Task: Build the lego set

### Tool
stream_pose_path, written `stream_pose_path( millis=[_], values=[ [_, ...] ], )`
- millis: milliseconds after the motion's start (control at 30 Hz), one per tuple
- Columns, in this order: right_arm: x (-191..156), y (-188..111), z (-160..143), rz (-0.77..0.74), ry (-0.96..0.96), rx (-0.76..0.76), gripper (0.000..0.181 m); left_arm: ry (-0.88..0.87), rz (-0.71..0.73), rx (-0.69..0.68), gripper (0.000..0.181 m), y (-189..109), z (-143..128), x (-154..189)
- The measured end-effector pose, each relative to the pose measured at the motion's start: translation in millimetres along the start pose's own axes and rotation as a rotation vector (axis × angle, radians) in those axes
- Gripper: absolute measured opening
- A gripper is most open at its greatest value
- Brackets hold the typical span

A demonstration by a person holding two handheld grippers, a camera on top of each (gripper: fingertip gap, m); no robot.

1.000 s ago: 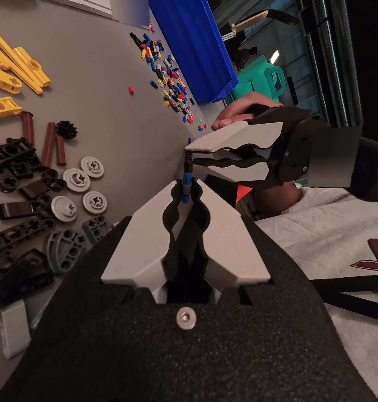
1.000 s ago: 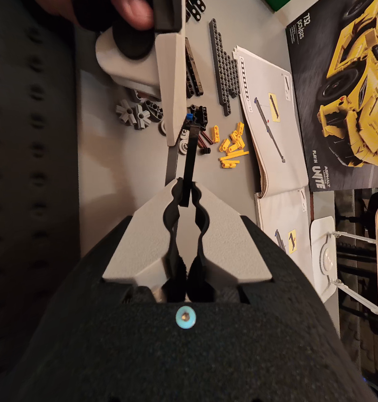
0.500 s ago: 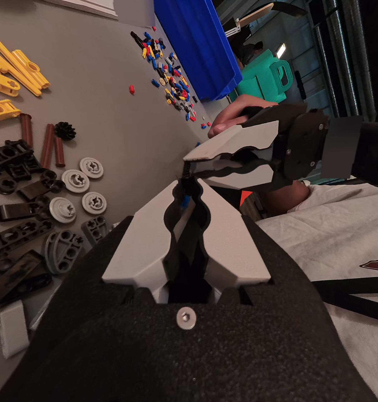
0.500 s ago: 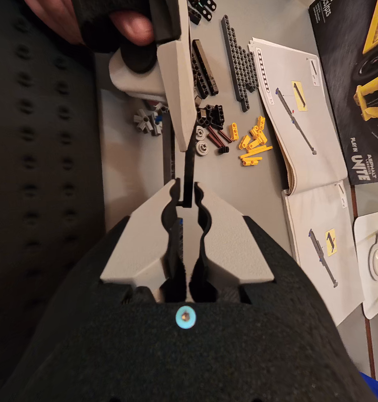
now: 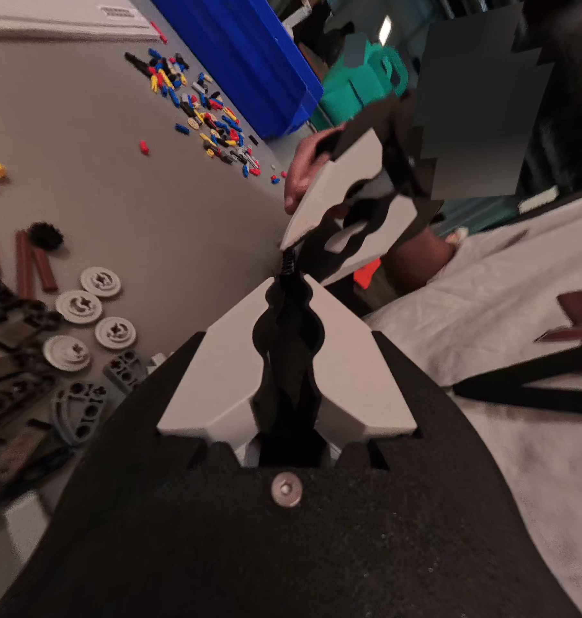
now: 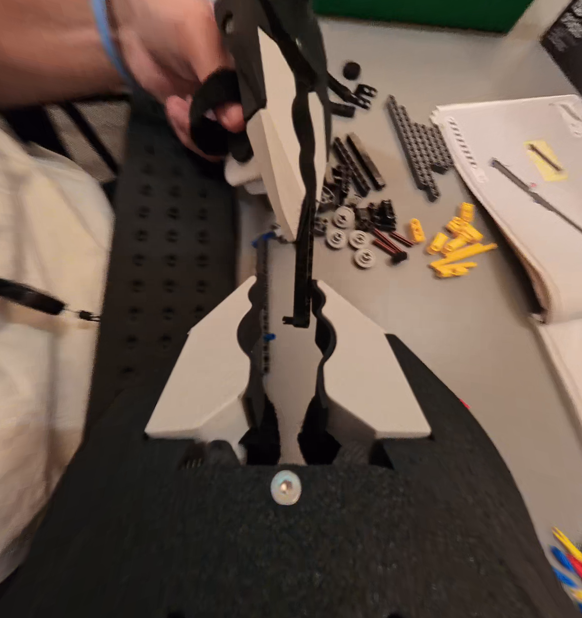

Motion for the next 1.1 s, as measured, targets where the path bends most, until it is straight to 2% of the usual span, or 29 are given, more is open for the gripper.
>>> stream_pose_path(
  millis=[100,167,300,367,600,733,800,867,967,1100],
  values=[
    [8,-4,0,0.251,0.111,0.04,0.025,0.262,0.046,-0.086,0.005,-9,2,10],
    [16,-1,8,0.329,0.168,0.06,0.023,0.387,0.025,-0.12,0.005,-12,5,20],
    [18,6,23,0.293,0.07,0.039,0.016,0.546,0.05,-0.184,0.005,-6,4,30],
    [15,9,24,0.277,0.02,-0.006,0.01,0.565,0.083,-0.201,0.005,-5,4,29],
    [5,8,26,0.225,-0.014,-0.019,0.008,0.555,0.069,-0.174,0.005,-5,-1,30],
    [3,11,23,0.18,-0.041,-0.048,0.007,0.543,0.13,-0.205,0.008,-9,-5,26],
    [7,12,18,0.188,-0.013,-0.099,0.007,0.517,0.225,-0.273,0.022,-19,-7,15],
    [9,17,14,0.247,0.047,-0.137,0.006,0.499,0.256,-0.383,0.022,-24,-15,4],
    [16,36,9,0.31,0.075,-0.27,0.006,0.511,0.317,-0.511,0.024,-18,-22,-6],
    [28,54,11,0.4,0.106,-0.325,0.006,0.521,0.33,-0.584,0.022,-6,-25,-13]
  ],
)
Point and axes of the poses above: each gripper's, where its closed fingertips meet, y out along the fingers, z out of its top, x = y × z across the jaws, the point moved 9 cm from there along -y, back along the fingers, and after that the axes turned 5 degrees about -y, right-handed, at the moved point
